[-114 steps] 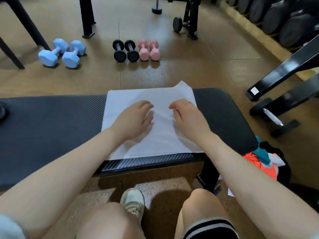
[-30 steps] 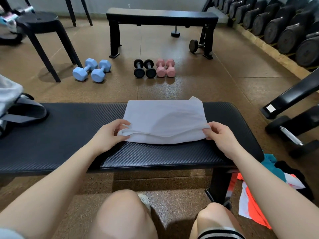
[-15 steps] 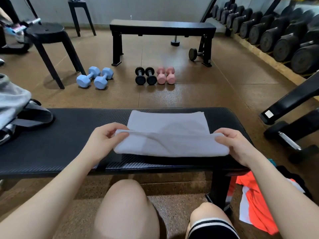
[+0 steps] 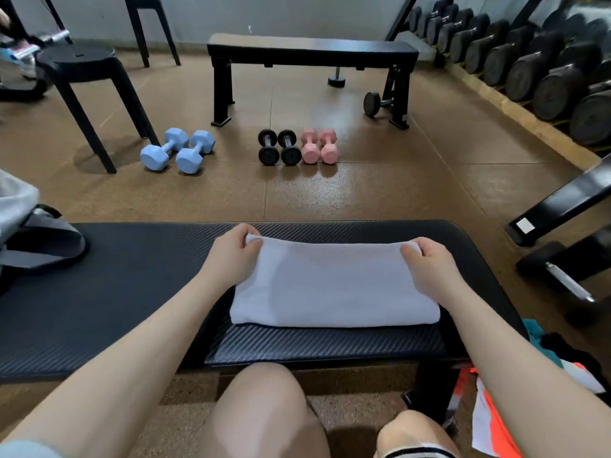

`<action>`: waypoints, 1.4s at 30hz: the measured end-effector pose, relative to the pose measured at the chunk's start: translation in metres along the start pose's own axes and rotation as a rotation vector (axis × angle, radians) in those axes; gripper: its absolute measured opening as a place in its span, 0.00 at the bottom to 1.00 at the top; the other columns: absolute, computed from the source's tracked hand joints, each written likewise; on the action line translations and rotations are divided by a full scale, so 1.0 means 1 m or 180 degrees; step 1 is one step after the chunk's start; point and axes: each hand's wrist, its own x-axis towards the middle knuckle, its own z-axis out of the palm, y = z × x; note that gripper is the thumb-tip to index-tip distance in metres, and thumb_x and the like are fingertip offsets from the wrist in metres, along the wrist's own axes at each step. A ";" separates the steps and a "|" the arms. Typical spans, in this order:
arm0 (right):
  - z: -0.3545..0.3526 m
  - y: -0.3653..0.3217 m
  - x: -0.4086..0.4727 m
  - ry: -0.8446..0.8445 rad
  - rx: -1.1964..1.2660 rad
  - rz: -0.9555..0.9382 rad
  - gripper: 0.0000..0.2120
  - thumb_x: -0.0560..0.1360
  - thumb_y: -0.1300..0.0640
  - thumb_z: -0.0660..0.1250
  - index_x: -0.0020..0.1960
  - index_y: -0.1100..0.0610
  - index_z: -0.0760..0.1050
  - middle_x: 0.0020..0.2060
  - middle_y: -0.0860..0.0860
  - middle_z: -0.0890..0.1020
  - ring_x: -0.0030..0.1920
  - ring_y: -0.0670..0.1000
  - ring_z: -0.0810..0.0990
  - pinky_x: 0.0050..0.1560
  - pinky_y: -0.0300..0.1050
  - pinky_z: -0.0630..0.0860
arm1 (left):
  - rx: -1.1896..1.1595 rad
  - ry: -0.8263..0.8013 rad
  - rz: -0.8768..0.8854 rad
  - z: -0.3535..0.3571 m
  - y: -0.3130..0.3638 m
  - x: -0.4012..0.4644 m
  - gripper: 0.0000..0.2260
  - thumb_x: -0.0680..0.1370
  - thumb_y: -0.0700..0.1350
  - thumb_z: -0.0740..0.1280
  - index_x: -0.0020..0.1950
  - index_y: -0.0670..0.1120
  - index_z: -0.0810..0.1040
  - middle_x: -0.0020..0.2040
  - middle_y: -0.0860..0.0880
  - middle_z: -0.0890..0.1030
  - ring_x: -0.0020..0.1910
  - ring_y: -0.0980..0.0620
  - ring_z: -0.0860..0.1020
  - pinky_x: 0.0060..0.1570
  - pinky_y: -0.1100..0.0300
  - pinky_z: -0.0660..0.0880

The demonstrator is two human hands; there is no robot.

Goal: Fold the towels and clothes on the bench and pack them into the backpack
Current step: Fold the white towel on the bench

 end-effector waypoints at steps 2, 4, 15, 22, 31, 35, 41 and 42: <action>0.007 0.000 0.006 0.0179 -0.0241 0.0010 0.11 0.77 0.54 0.57 0.44 0.58 0.75 0.38 0.51 0.78 0.37 0.50 0.73 0.34 0.44 0.66 | 0.0373 0.0101 -0.0014 0.011 -0.003 0.010 0.06 0.78 0.42 0.58 0.47 0.43 0.74 0.40 0.45 0.78 0.40 0.46 0.73 0.36 0.56 0.66; 0.011 0.000 0.012 0.0255 -0.0411 -0.0022 0.11 0.77 0.55 0.57 0.45 0.58 0.75 0.40 0.51 0.78 0.40 0.50 0.74 0.34 0.43 0.67 | 0.0665 0.0291 0.0012 0.019 -0.005 0.016 0.07 0.79 0.43 0.57 0.50 0.42 0.73 0.42 0.43 0.79 0.41 0.43 0.74 0.38 0.55 0.67; 0.014 -0.008 0.019 0.0431 -0.2107 -0.0039 0.17 0.76 0.52 0.62 0.63 0.57 0.71 0.60 0.56 0.75 0.59 0.58 0.73 0.57 0.54 0.71 | 0.2073 0.0450 0.0566 0.031 -0.005 0.015 0.16 0.79 0.44 0.58 0.65 0.40 0.68 0.65 0.41 0.70 0.63 0.40 0.69 0.56 0.47 0.69; 0.086 -0.055 -0.018 -0.0753 -0.1787 -0.1859 0.22 0.80 0.54 0.56 0.71 0.62 0.64 0.72 0.59 0.64 0.73 0.57 0.60 0.73 0.48 0.53 | 0.2101 -0.0816 0.1085 0.055 0.006 -0.001 0.30 0.80 0.59 0.46 0.76 0.42 0.49 0.77 0.46 0.49 0.76 0.47 0.46 0.74 0.50 0.46; 0.042 0.007 -0.009 -0.0663 -0.2895 -0.0890 0.29 0.80 0.41 0.44 0.77 0.50 0.44 0.77 0.49 0.46 0.76 0.51 0.45 0.74 0.51 0.45 | 0.2495 -0.0959 0.0968 0.044 -0.016 -0.009 0.56 0.53 0.81 0.35 0.76 0.52 0.40 0.77 0.44 0.40 0.75 0.46 0.40 0.73 0.50 0.40; 0.021 0.019 -0.011 -0.0513 -0.2627 -0.0375 0.29 0.81 0.44 0.45 0.77 0.54 0.44 0.77 0.51 0.49 0.76 0.51 0.48 0.74 0.52 0.48 | 0.2567 -0.0981 0.0947 0.045 -0.014 -0.008 0.56 0.54 0.80 0.37 0.76 0.51 0.39 0.76 0.43 0.39 0.75 0.46 0.39 0.73 0.50 0.39; 0.025 0.000 -0.024 0.0231 -0.2321 -0.0056 0.33 0.78 0.43 0.56 0.75 0.61 0.51 0.69 0.57 0.67 0.67 0.58 0.67 0.59 0.53 0.70 | 0.2527 -0.1085 0.0623 0.046 0.000 -0.011 0.44 0.70 0.73 0.49 0.76 0.47 0.42 0.76 0.42 0.41 0.75 0.42 0.41 0.73 0.46 0.41; 0.024 -0.003 -0.026 0.0297 -0.2254 0.0087 0.34 0.78 0.43 0.58 0.74 0.61 0.52 0.68 0.58 0.68 0.66 0.59 0.68 0.57 0.53 0.71 | 0.2426 -0.1055 0.0584 0.049 0.006 -0.010 0.43 0.71 0.72 0.49 0.76 0.45 0.44 0.76 0.41 0.42 0.75 0.42 0.41 0.73 0.47 0.42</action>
